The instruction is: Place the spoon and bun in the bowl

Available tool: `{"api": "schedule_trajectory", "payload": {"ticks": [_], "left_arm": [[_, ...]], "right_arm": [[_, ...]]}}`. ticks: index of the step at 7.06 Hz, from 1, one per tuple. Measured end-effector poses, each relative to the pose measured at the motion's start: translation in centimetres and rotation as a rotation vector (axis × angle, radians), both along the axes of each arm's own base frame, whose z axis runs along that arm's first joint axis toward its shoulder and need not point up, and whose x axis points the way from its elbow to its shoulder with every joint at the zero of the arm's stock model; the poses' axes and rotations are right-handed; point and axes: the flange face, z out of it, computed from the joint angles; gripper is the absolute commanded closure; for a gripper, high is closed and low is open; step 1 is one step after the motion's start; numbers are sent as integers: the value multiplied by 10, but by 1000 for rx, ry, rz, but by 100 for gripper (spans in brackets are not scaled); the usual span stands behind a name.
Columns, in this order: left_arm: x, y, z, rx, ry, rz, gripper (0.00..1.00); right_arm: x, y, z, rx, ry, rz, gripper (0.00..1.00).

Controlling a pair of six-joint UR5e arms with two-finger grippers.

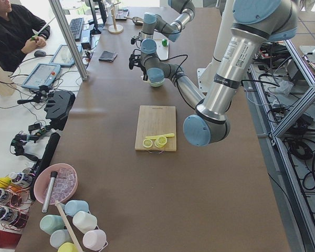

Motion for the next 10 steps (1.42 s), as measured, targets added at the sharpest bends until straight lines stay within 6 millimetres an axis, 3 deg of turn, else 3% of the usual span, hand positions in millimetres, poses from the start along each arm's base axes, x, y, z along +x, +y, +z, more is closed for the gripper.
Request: {"api": "schedule_trajectory", "payload": {"ticks": [1,3,4,5,8,10], "left_arm": [[30,16,-19,-15,17,-13,100],[85,32,-45,-20,23,-49,100],[101,31,-50,-20,17,-59,25],[109,30,-49,-22,9,-63,2],[115,28,-42,-17,-11,-90,2],[102,30,-29,-12,-28,-105,2]], "right_arm": [[38,-10,23,19,14,-34,0],[113,-9,79,96,78,-110,0],[149,-3,107,127,101,-136,0],[180,2,132,142,117,-152,0],[238,7,187,193,165,-206,0],[305,-2,224,147,132,-186,0]]}}
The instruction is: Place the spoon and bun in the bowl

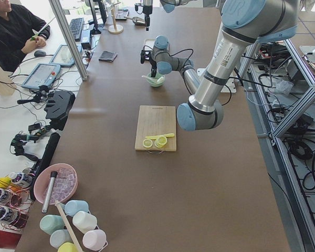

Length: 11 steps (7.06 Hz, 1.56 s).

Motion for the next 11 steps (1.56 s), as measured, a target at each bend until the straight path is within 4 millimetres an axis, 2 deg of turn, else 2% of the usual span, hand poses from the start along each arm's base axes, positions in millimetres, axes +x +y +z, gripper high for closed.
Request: {"api": "schedule_trajectory", "payload": {"ticks": [1,3,4,5,7,8,9,10,11], "left_arm": [[-23,-7,14,12,-27,-19,2],[-90,-30,19,24,-181,-52,2],[-138,-46,20,51,-298,-52,2],[-189,-68,32,101,-406,-29,2],[-305,-107,88,167,-517,46,2],[-367,-118,130,164,-530,56,2],[-410,-125,173,149,-521,53,2],[-441,-129,218,120,-519,47,2],[-469,-122,262,69,-530,42,2]], "right_arm": [[42,-1,25,4,-5,-1,0],[113,13,81,49,28,-25,0],[141,29,114,78,58,-58,0],[164,43,144,81,89,-74,0],[214,62,190,-2,141,-49,0],[239,69,203,-53,151,-18,0],[253,73,207,-96,151,3,0],[259,74,204,-138,147,11,0],[261,74,200,-175,148,14,0]]}}
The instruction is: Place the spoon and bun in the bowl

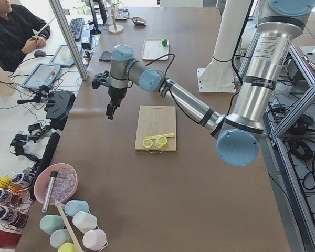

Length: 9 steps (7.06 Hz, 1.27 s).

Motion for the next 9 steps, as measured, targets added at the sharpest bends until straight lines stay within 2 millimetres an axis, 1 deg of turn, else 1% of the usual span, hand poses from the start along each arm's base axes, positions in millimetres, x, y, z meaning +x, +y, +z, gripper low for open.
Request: {"api": "schedule_trajectory", "payload": {"ticks": [1,2,3,4,5,6,9], "left_arm": [[-22,9,36,-52,-8,-23,2],[-38,20,60,-100,17,-40,2],[-53,36,75,-146,88,-50,2],[-64,49,77,-167,153,-60,2],[-69,58,74,-171,179,-69,2],[-72,64,76,-177,187,-73,2],[-74,69,98,-218,184,-75,2]], "right_arm": [[0,-1,-2,-24,3,3,0],[0,-2,-2,-39,3,7,0],[0,-1,0,-50,3,8,0],[-1,-1,8,-68,3,8,0],[-1,0,21,-90,3,8,0],[-1,-1,29,-103,4,9,0],[-2,-4,27,-98,1,8,0]]}}
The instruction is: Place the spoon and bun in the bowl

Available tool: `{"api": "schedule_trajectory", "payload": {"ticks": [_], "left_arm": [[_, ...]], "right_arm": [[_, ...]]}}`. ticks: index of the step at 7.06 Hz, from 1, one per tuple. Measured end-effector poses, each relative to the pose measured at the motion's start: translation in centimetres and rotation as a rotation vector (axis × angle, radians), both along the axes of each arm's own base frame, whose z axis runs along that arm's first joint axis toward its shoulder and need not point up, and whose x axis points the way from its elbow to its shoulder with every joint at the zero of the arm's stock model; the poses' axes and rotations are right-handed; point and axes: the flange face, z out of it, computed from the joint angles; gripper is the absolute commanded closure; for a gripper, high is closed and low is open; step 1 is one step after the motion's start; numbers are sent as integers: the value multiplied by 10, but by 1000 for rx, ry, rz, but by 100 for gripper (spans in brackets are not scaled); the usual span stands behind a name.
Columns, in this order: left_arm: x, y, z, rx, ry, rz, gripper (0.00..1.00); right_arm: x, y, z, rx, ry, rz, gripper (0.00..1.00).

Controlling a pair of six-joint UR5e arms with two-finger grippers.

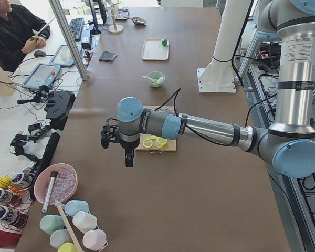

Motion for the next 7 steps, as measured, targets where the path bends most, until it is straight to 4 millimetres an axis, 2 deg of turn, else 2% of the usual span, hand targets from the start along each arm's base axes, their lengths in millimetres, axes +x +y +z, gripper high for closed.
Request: {"api": "schedule_trajectory", "payload": {"ticks": [2,7], "left_arm": [[-1,3,8,-15,-2,-1,2],[-1,3,10,-20,-4,-3,2]], "right_arm": [[0,0,-3,4,-1,0,0],[-1,-1,-4,7,-1,-1,0]]}}
